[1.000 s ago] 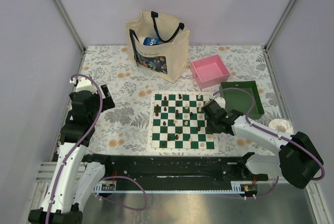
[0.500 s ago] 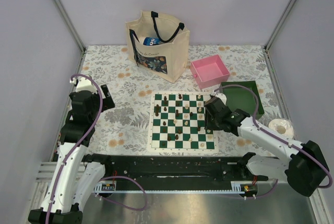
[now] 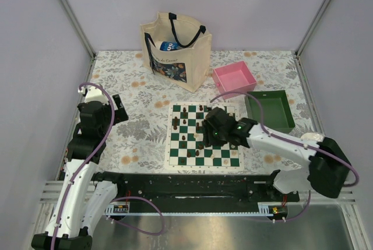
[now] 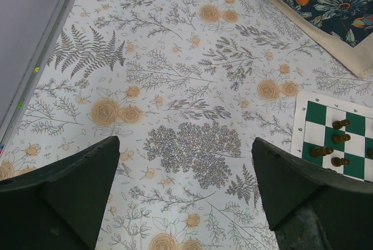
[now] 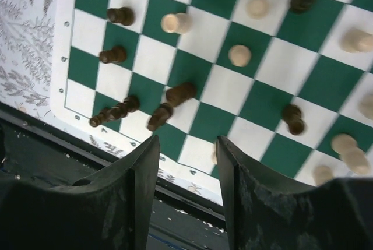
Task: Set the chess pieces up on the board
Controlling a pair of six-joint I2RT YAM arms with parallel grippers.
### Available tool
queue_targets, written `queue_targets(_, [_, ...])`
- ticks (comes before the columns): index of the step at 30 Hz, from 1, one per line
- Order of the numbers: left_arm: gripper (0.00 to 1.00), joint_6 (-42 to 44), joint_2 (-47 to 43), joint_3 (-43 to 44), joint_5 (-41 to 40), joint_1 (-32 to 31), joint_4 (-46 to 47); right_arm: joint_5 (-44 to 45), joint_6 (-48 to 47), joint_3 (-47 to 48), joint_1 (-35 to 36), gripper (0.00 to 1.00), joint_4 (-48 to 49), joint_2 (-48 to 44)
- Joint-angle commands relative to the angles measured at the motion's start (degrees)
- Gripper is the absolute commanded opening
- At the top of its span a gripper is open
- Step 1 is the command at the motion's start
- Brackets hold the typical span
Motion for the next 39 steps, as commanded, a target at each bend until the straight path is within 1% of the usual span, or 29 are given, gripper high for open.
queue_targets(1, [0.99, -0.26, 0.06, 0.65, 0.42, 0.26, 1.88, -1.88, -1.52, 7.66, 4.53, 0.52, 2.89, 6.93])
queue_targets(5, [0.99, -0.26, -0.03, 0.56, 0.42, 0.26, 1.88, -1.44, -1.52, 10.48, 6.38, 0.52, 4.21, 11.24])
queue_targets(10, [0.99, -0.26, 0.06, 0.56, 0.42, 0.26, 1.88, 0.93, -1.08, 12.33, 6.83, 0.50, 2.81, 14.85])
queue_targets(20, [0.99, -0.17, 0.06, 0.56, 0.59, 0.26, 1.97, 2.34, -1.17, 11.27, 6.83, 0.48, 1.40, 16.88])
queue_targets(24, [0.99, -0.17, 0.14, 0.73, 0.51, 0.26, 1.79, 4.45, -1.00, 10.14, 6.83, 0.48, 1.31, 13.99])
queue_targets(31, [0.99, -0.26, 0.23, 0.73, 0.68, 0.26, 1.88, 11.39, 4.18, 2.50, 6.83, 0.48, 0.61, 2.04])
queue_targets(35, [0.99, -0.26, 0.23, 0.73, 0.94, 0.26, 1.97, 11.05, 7.26, -3.39, 6.83, 0.48, 0.43, -4.47])
queue_targets(39, [0.99, -0.35, 0.23, 0.73, 1.12, 0.26, 1.88, 10.52, 9.98, -6.12, 6.83, 0.48, -3.95, -7.03])
